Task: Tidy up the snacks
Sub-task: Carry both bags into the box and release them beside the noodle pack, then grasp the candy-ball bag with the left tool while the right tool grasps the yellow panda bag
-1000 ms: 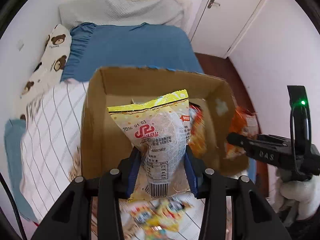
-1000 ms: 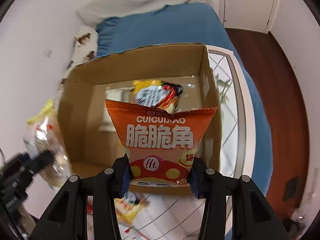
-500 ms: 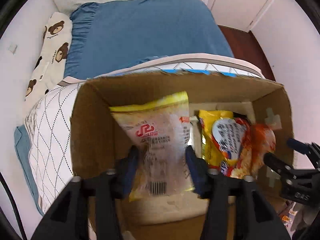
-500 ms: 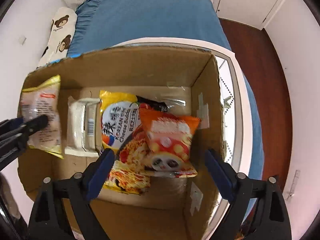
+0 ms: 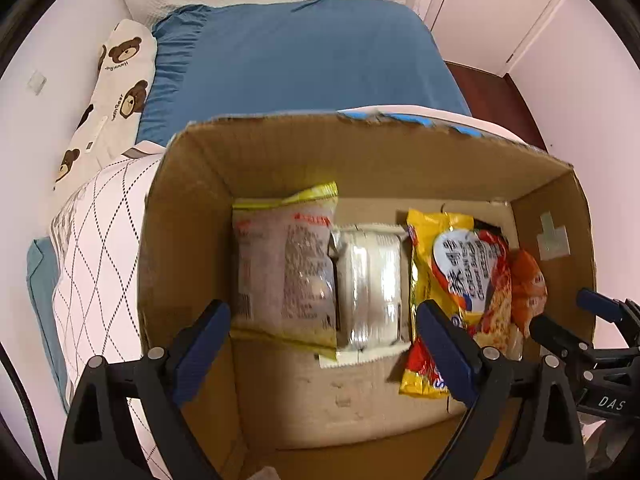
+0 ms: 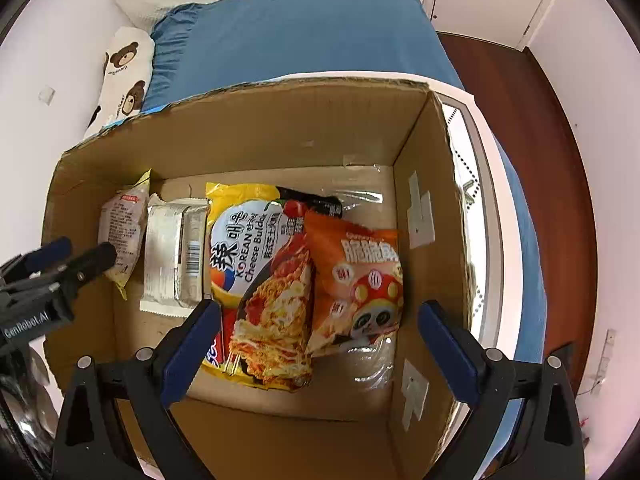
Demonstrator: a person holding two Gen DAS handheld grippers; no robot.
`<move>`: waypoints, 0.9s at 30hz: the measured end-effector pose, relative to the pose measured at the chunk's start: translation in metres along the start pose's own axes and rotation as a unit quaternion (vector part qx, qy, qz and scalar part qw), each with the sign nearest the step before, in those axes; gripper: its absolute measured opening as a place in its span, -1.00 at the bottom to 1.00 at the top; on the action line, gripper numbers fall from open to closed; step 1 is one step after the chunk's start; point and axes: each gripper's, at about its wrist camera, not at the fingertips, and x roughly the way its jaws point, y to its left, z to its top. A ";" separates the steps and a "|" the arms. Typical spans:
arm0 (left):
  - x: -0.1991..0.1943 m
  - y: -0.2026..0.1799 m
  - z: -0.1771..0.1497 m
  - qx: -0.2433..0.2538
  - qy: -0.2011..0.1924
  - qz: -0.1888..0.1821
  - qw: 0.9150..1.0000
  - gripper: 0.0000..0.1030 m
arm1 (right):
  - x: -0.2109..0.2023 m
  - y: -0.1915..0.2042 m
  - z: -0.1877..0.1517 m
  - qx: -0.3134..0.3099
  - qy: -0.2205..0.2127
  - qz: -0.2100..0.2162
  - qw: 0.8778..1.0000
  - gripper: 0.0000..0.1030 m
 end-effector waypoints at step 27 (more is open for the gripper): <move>-0.126 -0.025 -0.127 -0.012 -0.161 0.013 0.987 0.84 | -0.117 0.024 -0.138 -0.049 -0.161 -0.012 0.986 0.96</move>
